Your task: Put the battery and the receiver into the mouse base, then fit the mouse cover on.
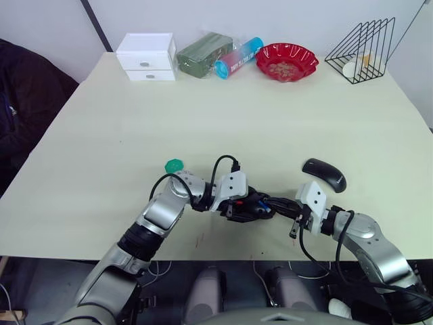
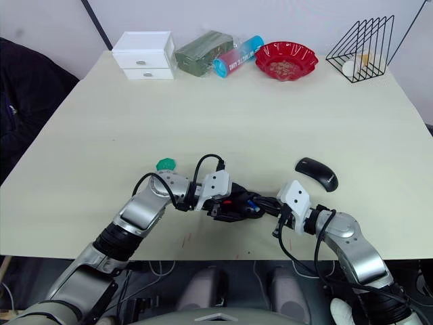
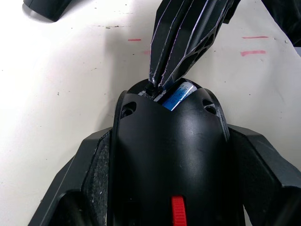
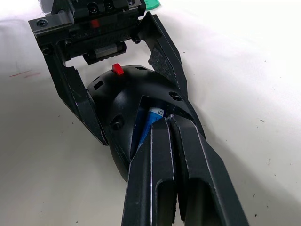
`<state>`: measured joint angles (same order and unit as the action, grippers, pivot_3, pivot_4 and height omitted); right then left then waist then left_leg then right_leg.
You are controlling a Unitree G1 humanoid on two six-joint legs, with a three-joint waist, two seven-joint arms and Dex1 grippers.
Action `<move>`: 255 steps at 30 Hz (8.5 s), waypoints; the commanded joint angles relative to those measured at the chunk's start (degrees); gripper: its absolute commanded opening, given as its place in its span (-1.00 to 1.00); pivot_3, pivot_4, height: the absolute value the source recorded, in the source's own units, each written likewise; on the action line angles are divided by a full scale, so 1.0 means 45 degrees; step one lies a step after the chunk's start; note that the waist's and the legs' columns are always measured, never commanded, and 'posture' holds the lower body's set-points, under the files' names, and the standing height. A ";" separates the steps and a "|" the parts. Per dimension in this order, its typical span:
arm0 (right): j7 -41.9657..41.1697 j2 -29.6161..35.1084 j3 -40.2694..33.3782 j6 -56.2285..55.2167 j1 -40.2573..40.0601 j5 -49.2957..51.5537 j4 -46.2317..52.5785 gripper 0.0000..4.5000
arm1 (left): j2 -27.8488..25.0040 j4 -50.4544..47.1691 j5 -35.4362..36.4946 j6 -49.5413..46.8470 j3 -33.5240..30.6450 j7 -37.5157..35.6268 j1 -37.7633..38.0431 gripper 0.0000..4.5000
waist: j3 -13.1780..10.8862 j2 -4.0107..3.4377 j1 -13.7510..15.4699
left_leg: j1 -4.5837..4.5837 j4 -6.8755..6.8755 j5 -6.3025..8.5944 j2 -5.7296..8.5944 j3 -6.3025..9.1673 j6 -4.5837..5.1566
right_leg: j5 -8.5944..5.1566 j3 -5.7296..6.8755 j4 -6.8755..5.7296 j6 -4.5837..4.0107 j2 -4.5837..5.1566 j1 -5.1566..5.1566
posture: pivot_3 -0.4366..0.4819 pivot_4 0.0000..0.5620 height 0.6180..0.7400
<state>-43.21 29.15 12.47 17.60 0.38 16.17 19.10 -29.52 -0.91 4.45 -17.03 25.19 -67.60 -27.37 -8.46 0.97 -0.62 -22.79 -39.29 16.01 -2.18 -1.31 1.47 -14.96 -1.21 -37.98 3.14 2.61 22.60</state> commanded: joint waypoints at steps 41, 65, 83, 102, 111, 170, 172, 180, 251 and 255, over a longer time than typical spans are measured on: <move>-0.6341 0.2021 -0.6566 -0.4638 -0.3603 0.4677 -0.1423 -0.04 | -0.0102 -0.0691 0.0166 -0.1034 0.0114 0.0005 0.0316 0.32 | 0.0003 -0.0006 0.0039 | 0.0010 0.0006 0.0001 -0.0001 -0.0008 0.0001 | -0.0001 -0.0014 0.0008 0.0001 0.0001 -0.0013 | -0.05 -0.47 1.00; -0.7161 0.1988 -0.7490 -0.4558 -0.3833 0.5288 -0.1576 0.98 | -0.0993 -0.2502 0.3207 -0.1131 -0.2724 -0.0910 0.0446 1.00 | -0.0016 -0.0023 0.0085 | 0.0006 0.0005 0.0001 -0.0001 -0.0010 0.0000 | 0.0000 -0.0014 0.0007 0.0001 0.0005 -0.0010 | -0.05 -0.47 1.00; -0.3745 0.3225 -0.7098 -0.1525 -0.0480 0.3500 -0.4076 0.98 | -0.3645 -0.2920 0.6690 0.0165 -0.6806 -0.3331 0.3270 1.00 | -0.0048 -0.0045 0.0033 | 0.0004 0.0007 0.0001 -0.0005 -0.0027 -0.0001 | 0.0000 -0.0021 0.0007 0.0001 0.0011 0.0001 | -0.05 -0.47 1.00; -0.3444 0.3506 -0.4631 -0.1349 0.2649 0.0403 -0.6798 0.98 | -0.4202 -0.3267 0.8030 0.0066 -0.7725 -0.3698 0.3775 1.00 | -0.0066 -0.0063 0.0003 | -0.0003 0.0019 0.0001 -0.0005 -0.0062 -0.0001 | 0.0002 -0.0048 0.0007 0.0005 0.0011 0.0025 | -0.05 -0.47 1.00; -0.3447 0.3492 -0.4604 -0.0998 0.2595 0.0531 -0.6605 0.98 | -0.4101 -0.2860 0.8234 0.0118 -0.7626 -0.4158 0.3358 1.00 | -0.0067 -0.0064 -0.0005 | -0.0001 0.0020 0.0001 -0.0007 -0.0064 -0.0001 | 0.0002 -0.0049 0.0005 0.0004 0.0009 0.0025 | -0.05 -0.47 1.00; -0.3329 0.4822 0.1217 0.6727 0.6039 0.1248 0.3210 0.01 | -0.5635 -0.0808 0.8028 0.2215 -0.6401 -0.5534 0.3148 1.00 | -0.0173 -0.0073 -0.0003 | -0.0026 0.0022 0.0002 -0.0013 -0.0030 -0.0001 | -0.0002 -0.0013 0.0012 -0.0002 0.0017 0.0042 | -0.05 -0.47 1.00; -0.3255 0.4684 0.1576 0.6913 0.6389 0.1087 0.3150 0.01 | -0.5674 -0.0828 0.8022 0.2231 -0.6375 -0.5534 0.3143 1.00 | -0.0175 -0.0071 -0.0004 | -0.0028 0.0022 0.0002 -0.0013 -0.0032 -0.0001 | -0.0002 -0.0013 0.0012 -0.0002 0.0017 0.0044 | -0.05 -0.47 1.00; -0.3037 0.4529 0.2516 0.7498 0.7115 0.0472 0.3137 0.01 | -0.5974 -0.0850 0.8059 0.2404 -0.6315 -0.5534 0.3348 1.00 | -0.0184 -0.0062 0.0002 | -0.0044 0.0022 0.0002 -0.0013 -0.0032 -0.0001 | -0.0002 -0.0010 0.0016 -0.0001 0.0017 0.0058 | -0.05 -0.47 1.00; -0.1095 0.3472 0.4357 1.0925 0.8472 0.0395 0.3965 0.87 | -0.6511 -0.0206 0.8233 0.3226 -0.5511 -0.5534 0.2924 1.00 | -0.0191 -0.0060 -0.0031 | -0.0234 -0.0006 0.0000 -0.0012 -0.0021 -0.0003 | 0.0003 0.0001 0.0000 0.0000 0.0015 0.0240 | -0.05 -0.47 1.00; -0.1193 0.3516 0.4250 1.0840 0.8493 0.0527 0.3973 0.87 | -0.6544 -0.0241 0.8297 0.3241 -0.5492 -0.5534 0.2955 1.00 | -0.0191 -0.0060 -0.0032 | -0.0233 -0.0007 0.0000 -0.0011 -0.0018 -0.0003 | 0.0003 0.0005 -0.0004 0.0000 0.0015 0.0240 | -0.05 -0.47 1.00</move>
<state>-48.36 44.68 33.51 67.14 38.59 18.17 35.59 -58.02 -1.54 40.69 -3.20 0.62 -90.01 -13.93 -9.32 0.70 -0.76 -23.84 -39.32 16.01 -2.23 -1.38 1.45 -14.95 -1.18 -38.01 3.14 2.68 23.68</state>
